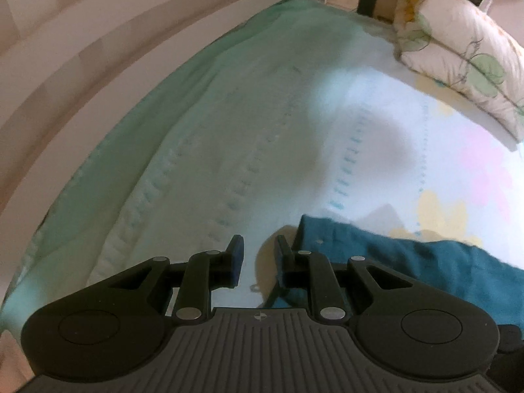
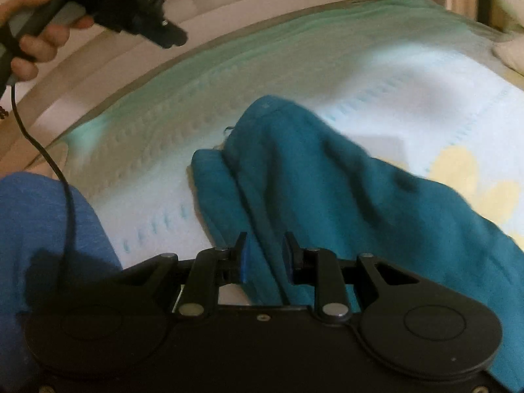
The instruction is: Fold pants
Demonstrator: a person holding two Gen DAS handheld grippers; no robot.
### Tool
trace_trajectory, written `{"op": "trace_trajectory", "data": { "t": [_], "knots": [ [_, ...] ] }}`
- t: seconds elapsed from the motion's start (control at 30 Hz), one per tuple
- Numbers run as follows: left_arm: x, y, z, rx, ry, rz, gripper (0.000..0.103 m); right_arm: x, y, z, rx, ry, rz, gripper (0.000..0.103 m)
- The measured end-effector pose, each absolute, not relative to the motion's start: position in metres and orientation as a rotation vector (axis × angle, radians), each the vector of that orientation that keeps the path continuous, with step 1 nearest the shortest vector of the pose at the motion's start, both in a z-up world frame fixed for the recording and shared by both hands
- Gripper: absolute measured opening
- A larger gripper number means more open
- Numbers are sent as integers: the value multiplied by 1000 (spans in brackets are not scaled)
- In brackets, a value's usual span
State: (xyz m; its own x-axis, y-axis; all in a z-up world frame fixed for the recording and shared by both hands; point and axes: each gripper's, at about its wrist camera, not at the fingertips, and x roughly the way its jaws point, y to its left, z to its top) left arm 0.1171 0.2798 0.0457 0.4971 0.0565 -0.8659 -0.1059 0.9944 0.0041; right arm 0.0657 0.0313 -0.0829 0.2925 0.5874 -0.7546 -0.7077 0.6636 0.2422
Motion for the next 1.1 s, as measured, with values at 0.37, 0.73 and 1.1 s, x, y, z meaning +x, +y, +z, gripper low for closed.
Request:
{"op": "trace_trajectory", "data": {
  "t": [0.37,0.73,1.1],
  "knots": [
    [129,250,9,-30,1080,31,20,70,73,-123,-357,862,852,53],
    [135,220,-10,54,1106,-7,20,81,50,-116,-238,818,841,9],
    [139,195,-12,174,1096,-54,20,58,53,-129,-113,1000,1057,11]
  ]
}}
